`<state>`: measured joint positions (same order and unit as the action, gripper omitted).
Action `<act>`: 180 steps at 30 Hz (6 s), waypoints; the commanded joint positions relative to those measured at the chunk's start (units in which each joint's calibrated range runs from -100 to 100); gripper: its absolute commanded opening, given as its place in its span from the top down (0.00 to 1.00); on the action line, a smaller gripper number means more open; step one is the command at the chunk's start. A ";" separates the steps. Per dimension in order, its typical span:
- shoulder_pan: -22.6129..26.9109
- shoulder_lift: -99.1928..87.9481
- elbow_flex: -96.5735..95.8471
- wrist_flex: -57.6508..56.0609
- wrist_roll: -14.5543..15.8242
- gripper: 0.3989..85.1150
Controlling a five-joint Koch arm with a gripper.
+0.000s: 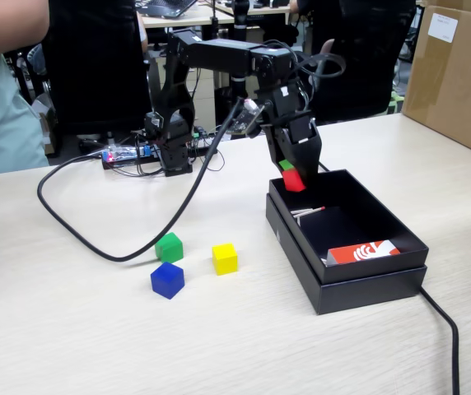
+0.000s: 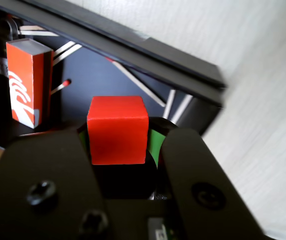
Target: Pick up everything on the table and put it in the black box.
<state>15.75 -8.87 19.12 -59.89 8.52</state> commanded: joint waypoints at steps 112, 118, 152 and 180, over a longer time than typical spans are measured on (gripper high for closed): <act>3.71 20.40 17.23 -3.48 1.12 0.83; 3.37 22.81 13.24 -3.65 1.12 0.82; -21.44 -9.09 -5.62 -0.80 -15.63 0.50; -24.66 31.07 21.13 -1.32 -18.85 0.82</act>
<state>-8.52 24.14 35.46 -62.45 -10.48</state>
